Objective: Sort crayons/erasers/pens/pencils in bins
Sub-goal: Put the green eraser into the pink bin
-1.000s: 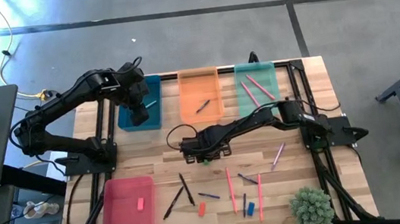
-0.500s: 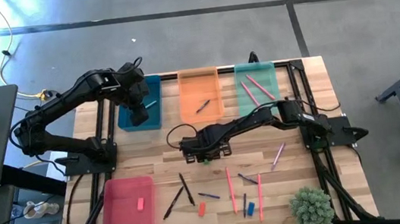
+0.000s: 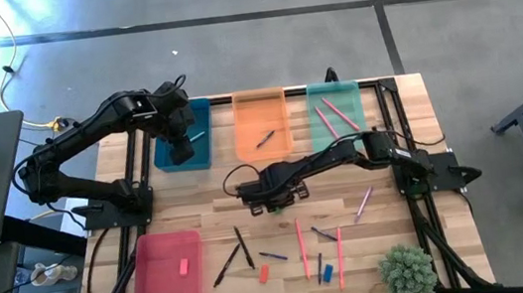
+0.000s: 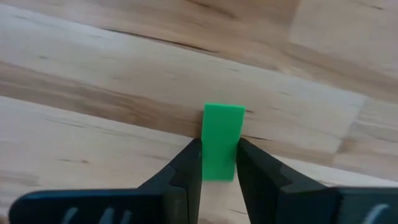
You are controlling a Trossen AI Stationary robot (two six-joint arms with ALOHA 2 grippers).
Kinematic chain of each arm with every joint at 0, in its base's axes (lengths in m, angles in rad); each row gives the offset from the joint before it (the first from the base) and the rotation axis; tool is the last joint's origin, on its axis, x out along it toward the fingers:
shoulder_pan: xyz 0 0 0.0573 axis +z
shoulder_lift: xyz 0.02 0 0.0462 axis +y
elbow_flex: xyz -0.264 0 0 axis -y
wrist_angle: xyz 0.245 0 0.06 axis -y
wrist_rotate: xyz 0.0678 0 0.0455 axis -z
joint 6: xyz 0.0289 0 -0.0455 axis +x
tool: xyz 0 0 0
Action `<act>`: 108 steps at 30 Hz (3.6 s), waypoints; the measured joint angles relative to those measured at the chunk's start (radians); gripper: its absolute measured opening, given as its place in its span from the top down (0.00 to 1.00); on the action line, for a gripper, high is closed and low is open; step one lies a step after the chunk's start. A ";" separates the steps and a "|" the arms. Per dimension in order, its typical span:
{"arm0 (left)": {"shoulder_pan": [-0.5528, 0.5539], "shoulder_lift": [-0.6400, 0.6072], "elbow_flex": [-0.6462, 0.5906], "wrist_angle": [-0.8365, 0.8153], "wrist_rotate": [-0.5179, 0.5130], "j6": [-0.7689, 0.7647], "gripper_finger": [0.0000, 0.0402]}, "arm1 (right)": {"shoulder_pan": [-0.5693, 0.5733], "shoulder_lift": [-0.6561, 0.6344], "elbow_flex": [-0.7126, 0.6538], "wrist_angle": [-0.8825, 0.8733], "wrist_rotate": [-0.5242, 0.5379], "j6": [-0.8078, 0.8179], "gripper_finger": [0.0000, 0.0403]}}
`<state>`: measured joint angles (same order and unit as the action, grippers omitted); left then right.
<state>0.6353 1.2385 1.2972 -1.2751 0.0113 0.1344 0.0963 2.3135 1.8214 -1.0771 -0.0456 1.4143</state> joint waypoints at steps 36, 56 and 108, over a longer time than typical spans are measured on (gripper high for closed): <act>0.000 0.000 0.000 -0.020 0.003 0.000 0.50 | 0.031 -0.038 -0.009 0.039 0.031 -0.121 0.83; -0.003 0.000 0.000 -0.038 0.235 0.009 0.50 | 0.061 -0.202 -0.003 0.103 0.122 -0.143 0.83; -0.175 0.094 0.000 0.472 0.423 -0.733 0.50 | -0.031 -0.423 -0.001 0.409 0.460 -1.109 0.83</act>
<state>0.4606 1.3321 1.2976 -0.8031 0.4338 -0.5984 0.0658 1.8904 1.8202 -0.6682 0.4142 0.3055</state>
